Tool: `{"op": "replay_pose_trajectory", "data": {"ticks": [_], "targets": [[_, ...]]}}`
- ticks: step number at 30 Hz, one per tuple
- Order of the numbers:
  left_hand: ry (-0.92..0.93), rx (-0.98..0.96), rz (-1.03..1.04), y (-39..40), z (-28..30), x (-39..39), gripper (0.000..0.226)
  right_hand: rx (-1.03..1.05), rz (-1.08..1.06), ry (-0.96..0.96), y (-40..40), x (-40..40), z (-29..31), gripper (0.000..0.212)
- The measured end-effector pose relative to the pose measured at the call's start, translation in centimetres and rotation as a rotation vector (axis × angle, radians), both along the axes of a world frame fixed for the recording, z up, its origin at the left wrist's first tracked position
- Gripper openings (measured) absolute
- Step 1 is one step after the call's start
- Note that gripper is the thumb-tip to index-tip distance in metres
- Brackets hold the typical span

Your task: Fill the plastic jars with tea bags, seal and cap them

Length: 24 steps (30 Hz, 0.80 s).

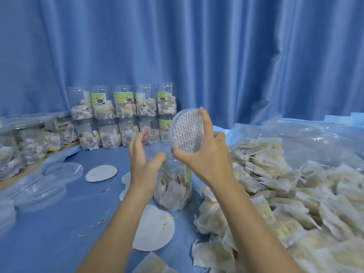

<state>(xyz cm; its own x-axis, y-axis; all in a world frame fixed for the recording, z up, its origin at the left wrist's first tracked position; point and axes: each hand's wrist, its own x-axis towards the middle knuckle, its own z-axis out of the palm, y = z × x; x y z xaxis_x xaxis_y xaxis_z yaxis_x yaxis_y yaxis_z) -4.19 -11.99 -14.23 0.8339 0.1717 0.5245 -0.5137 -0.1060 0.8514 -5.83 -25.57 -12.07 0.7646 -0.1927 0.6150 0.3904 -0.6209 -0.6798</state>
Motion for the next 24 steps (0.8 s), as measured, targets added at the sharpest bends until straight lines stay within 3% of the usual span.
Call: {"op": "replay_pose_trajectory", "data": {"ticks": [3,5,11,19,24], "targets": [[0.268,0.081,-0.151,0.1,-3.0,1.1,0.113,-0.047,0.030,0.089,-0.3,0.1,0.0,0.101],[0.307,0.104,-0.169,-0.1,-4.3,1.7,0.135,-0.036,0.073,0.111,-0.1,0.3,-0.2,0.100],[0.148,0.169,0.031,-0.2,-5.8,2.3,0.092,-0.039,0.183,0.096,-0.4,0.7,-0.8,0.100],[-0.026,0.166,0.231,1.5,-6.1,1.8,0.107,-0.152,0.265,0.156,-0.5,0.4,-0.7,0.102],[-0.211,0.424,0.342,2.3,-6.4,1.5,0.107,-0.116,0.339,0.190,-0.1,0.1,-0.6,0.100]]}}
